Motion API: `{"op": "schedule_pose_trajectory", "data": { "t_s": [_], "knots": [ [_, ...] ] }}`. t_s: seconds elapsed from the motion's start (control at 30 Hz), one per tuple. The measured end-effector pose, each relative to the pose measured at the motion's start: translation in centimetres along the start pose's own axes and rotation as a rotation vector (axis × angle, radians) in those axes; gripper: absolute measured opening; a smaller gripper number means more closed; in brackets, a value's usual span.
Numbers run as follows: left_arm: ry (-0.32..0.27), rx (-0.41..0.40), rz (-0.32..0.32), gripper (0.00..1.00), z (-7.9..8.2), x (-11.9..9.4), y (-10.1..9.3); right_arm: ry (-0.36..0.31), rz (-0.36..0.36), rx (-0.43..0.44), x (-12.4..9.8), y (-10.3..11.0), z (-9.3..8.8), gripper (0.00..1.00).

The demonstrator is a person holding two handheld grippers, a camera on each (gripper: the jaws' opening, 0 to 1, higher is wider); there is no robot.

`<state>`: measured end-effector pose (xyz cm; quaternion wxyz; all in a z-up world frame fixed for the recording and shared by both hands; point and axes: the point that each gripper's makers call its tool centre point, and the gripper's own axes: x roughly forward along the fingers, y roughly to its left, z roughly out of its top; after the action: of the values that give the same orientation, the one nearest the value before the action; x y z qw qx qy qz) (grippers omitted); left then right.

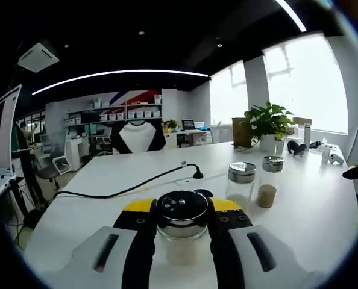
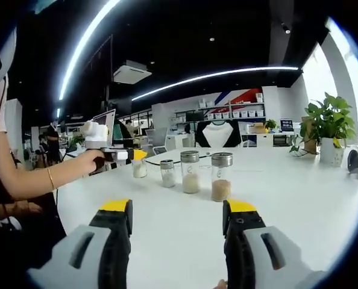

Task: Rotate the seasoning bottle until the label or dispensing opening points toward the visible target arrow and the bottle remains upright within the marked orientation range

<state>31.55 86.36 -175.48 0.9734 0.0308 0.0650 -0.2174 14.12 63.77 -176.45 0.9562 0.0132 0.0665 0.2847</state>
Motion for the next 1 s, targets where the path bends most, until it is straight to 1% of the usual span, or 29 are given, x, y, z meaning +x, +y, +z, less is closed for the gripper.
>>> {"op": "schedule_pose_trajectory", "data": {
  "t_s": [0.07,0.13,0.2,0.27,0.33,0.43,0.5,0.57,0.7,0.73,0.77,0.83,0.9,1.0],
  "knots": [
    [0.004,0.007,-0.031,0.35,-0.2,-0.8,-0.8,-0.001,0.003,0.0,-0.2,0.2,-0.1,0.59],
    [0.008,-0.014,-0.043,0.35,-0.3,-1.6,-1.4,-0.005,0.007,0.007,-0.4,0.5,-0.1,0.59],
    [0.006,-0.01,-0.077,0.35,-0.3,-2.2,-2.2,-0.006,0.008,0.007,-0.7,0.7,-0.2,0.59],
    [0.0,-0.01,-0.102,0.35,0.0,-3.1,-3.0,-0.009,0.011,0.012,-0.9,0.8,-0.2,0.59],
    [-0.001,-0.008,-0.113,0.35,0.2,-3.7,-3.6,-0.014,0.011,0.026,-1.1,1.1,-0.3,0.59],
    [-0.003,0.007,-0.15,0.35,0.5,-4.6,-4.9,-0.007,0.025,0.019,-1.2,1.8,-0.6,0.59],
    [-0.006,0.017,-0.177,0.35,0.6,-5.2,-5.8,-0.01,0.038,0.018,-1.3,2.3,-0.5,0.59],
    [-0.009,0.012,-0.191,0.35,0.7,-5.4,-6.6,-0.017,0.052,0.019,-1.4,2.7,-0.3,0.59],
    [-0.012,0.038,-0.263,0.35,1.1,-6.2,-9.5,-0.013,0.093,0.011,-1.3,3.8,-0.2,0.59],
    [-0.009,0.053,-0.31,0.35,1.3,-6.5,-10.7,-0.013,0.103,0.004,-1.3,4.1,-0.2,0.59],
    [0.007,0.062,-0.344,0.35,1.2,-6.8,-11.5,-0.013,0.111,0.0,-1.3,4.4,-0.1,0.58],
    [-0.004,0.061,-0.362,0.35,1.7,-7.1,-12.7,-0.01,0.127,0.001,-1.3,4.9,-0.2,0.58],
    [-0.007,0.054,-0.408,0.35,2.0,-7.5,-14.2,-0.004,0.134,0.003,-1.4,5.3,-0.4,0.58],
    [-0.012,0.057,-0.449,0.35,2.3,-8.1,-16.0,-0.004,0.141,0.013,-1.5,5.8,-0.6,0.57]
  ]
}}
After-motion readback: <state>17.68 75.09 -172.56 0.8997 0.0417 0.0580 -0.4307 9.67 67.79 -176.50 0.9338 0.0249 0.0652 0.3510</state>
